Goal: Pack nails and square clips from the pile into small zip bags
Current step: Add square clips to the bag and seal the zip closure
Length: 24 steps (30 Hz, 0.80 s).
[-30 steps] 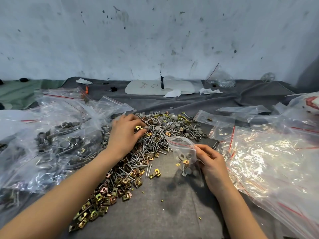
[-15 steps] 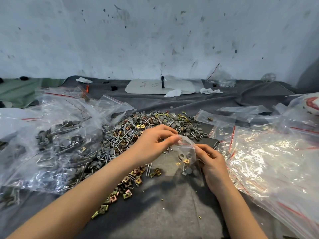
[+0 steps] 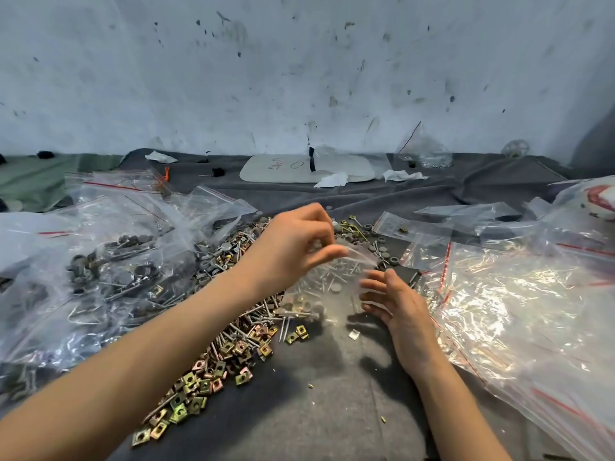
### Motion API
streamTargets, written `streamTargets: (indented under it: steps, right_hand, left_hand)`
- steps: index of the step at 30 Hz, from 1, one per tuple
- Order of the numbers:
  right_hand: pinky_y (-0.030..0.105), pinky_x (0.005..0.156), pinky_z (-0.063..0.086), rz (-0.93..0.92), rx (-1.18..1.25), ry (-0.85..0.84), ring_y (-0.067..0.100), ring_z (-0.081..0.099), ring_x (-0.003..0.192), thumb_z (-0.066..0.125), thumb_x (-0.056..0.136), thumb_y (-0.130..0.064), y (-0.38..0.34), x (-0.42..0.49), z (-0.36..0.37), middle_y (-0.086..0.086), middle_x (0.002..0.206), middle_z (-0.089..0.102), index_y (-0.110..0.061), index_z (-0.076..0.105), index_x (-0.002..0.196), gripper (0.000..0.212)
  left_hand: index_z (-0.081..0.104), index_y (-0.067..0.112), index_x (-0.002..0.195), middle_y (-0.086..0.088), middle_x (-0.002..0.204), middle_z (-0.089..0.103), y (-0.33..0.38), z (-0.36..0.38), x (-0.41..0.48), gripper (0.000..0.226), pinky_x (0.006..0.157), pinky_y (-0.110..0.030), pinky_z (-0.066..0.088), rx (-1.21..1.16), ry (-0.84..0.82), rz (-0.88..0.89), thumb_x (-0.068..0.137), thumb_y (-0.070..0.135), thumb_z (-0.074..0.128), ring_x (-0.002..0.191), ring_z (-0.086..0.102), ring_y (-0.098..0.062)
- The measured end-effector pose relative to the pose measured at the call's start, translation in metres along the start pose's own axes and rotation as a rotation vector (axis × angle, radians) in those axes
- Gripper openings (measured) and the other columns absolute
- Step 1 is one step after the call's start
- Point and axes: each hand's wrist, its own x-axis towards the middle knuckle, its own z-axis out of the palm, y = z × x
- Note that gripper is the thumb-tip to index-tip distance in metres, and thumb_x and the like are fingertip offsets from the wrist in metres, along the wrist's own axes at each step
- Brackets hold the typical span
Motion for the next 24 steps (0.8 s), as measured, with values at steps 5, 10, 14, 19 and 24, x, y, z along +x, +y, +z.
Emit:
streamTargets:
  steps: [5, 10, 14, 19, 24]
  right_hand:
    - [0.031, 0.081, 0.051, -0.010, -0.057, -0.033, 0.021, 0.066, 0.095, 0.053, 0.078, -0.055, -0.002, -0.002, 0.002, 0.005, 0.102, 0.072, -0.018, 0.073, 0.099, 0.047]
    - [0.029, 0.082, 0.051, -0.065, -0.114, -0.093, 0.018, 0.067, 0.093, 0.063, 0.074, -0.047, -0.002, -0.006, 0.003, 0.004, 0.099, 0.073, -0.020, 0.073, 0.101, 0.039]
    - [0.022, 0.084, 0.053, -0.092, -0.170, -0.146, 0.013, 0.068, 0.097, 0.066, 0.074, -0.040, -0.004, -0.009, 0.006, -0.001, 0.099, 0.074, -0.023, 0.072, 0.101, 0.033]
    - [0.033, 0.089, 0.052, -0.098, -0.135, -0.120, 0.020, 0.067, 0.101, 0.067, 0.075, -0.036, -0.006, -0.008, 0.008, 0.003, 0.100, 0.074, -0.020, 0.072, 0.101, 0.031]
    - [0.023, 0.077, 0.054, -0.227, -0.097, -0.105, 0.011, 0.068, 0.086, 0.074, 0.069, -0.039, -0.033, -0.001, 0.025, -0.001, 0.089, 0.074, -0.025, 0.076, 0.088, 0.024]
  left_hand:
    - [0.061, 0.017, 0.066, 0.011, 0.094, 0.055, -0.003, -0.004, -0.004, 0.028, 0.063, -0.009, 0.031, -0.026, -0.046, -0.110, 0.079, 0.041, 0.066, 0.071, 0.047, 0.010]
    - [0.062, 0.024, 0.065, 0.004, 0.092, 0.060, -0.001, -0.006, -0.014, 0.027, 0.066, -0.024, 0.045, -0.230, -0.068, -0.194, 0.073, 0.050, 0.062, 0.077, 0.057, -0.010]
    - [0.066, 0.024, 0.072, 0.000, 0.089, 0.061, -0.001, -0.013, -0.021, 0.022, 0.064, -0.037, 0.046, -0.227, -0.121, -0.204, 0.072, 0.045, 0.066, 0.072, 0.056, -0.024]
    - [0.072, 0.027, 0.083, 0.009, 0.092, 0.062, -0.002, -0.027, -0.032, 0.019, 0.066, -0.015, 0.042, -0.206, -0.158, -0.216, 0.074, 0.043, 0.066, 0.072, 0.055, -0.003]
    - [0.075, 0.023, 0.086, 0.009, 0.084, 0.059, 0.005, -0.027, -0.029, 0.009, 0.063, -0.014, 0.037, -0.164, -0.105, -0.193, 0.079, 0.028, 0.073, 0.070, 0.052, -0.002]
